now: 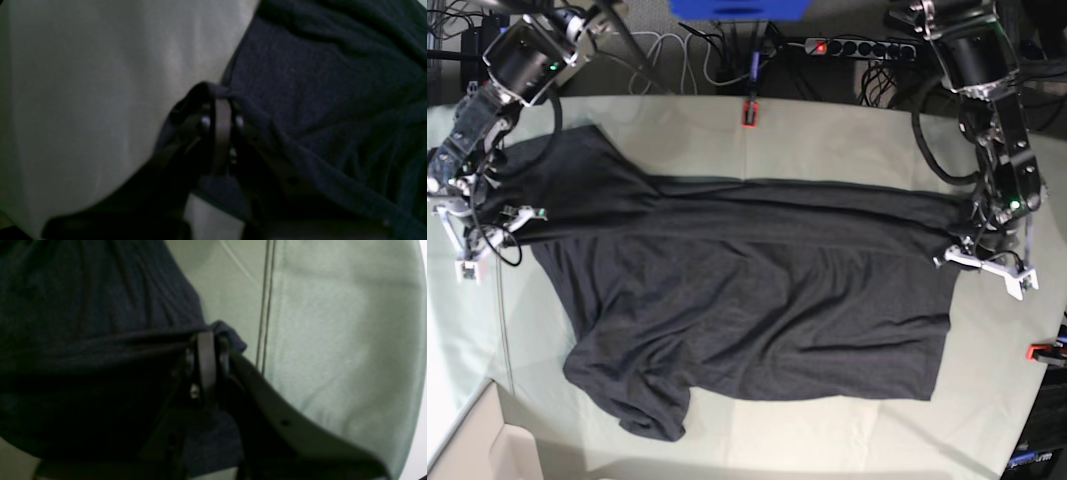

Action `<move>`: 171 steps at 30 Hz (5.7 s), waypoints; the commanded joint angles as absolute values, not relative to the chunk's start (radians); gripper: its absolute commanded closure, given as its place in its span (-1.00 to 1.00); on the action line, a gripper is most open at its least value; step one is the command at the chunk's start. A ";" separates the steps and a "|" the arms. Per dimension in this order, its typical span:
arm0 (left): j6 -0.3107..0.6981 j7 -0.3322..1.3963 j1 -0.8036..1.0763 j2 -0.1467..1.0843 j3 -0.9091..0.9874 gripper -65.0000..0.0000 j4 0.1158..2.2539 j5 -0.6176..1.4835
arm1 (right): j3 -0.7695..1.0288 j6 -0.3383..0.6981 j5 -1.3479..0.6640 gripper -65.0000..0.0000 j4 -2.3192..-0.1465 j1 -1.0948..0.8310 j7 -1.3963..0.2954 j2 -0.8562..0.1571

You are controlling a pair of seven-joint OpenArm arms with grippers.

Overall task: Layout the t-shirt on the table in an organized manner, then fold the t-shirt properly
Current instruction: 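Lower the held shoulder edge with both grippers onto the shirt body, then move the right gripper down the shirt side and grasp it, then pull the shirt edge back up with both grippers, stretching it taut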

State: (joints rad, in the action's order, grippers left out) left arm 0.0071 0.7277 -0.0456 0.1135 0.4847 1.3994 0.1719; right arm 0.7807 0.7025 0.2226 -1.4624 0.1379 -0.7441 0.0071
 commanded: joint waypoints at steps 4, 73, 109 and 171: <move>0.005 0.708 -0.065 0.124 0.489 0.97 1.385 0.171 | 0.779 0.698 0.211 0.79 -1.457 0.163 -0.723 -0.022; 0.005 0.588 0.097 0.186 0.591 0.99 1.399 0.171 | 0.779 0.698 0.205 0.07 -1.465 -0.053 -0.722 0.013; 0.005 0.595 0.104 0.166 0.590 0.99 1.408 0.165 | 0.553 0.698 0.208 1.00 -1.699 0.206 -0.889 0.093; 0.005 0.599 0.125 0.170 0.588 1.00 1.409 0.171 | 0.552 0.698 0.206 1.00 -1.434 -0.074 -0.700 -0.022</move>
State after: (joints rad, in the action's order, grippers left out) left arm 0.0109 0.6178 0.1257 0.1524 0.5850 1.3865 0.1734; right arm 0.5476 0.6987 0.2008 -1.4208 -0.0689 -0.6895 -0.0101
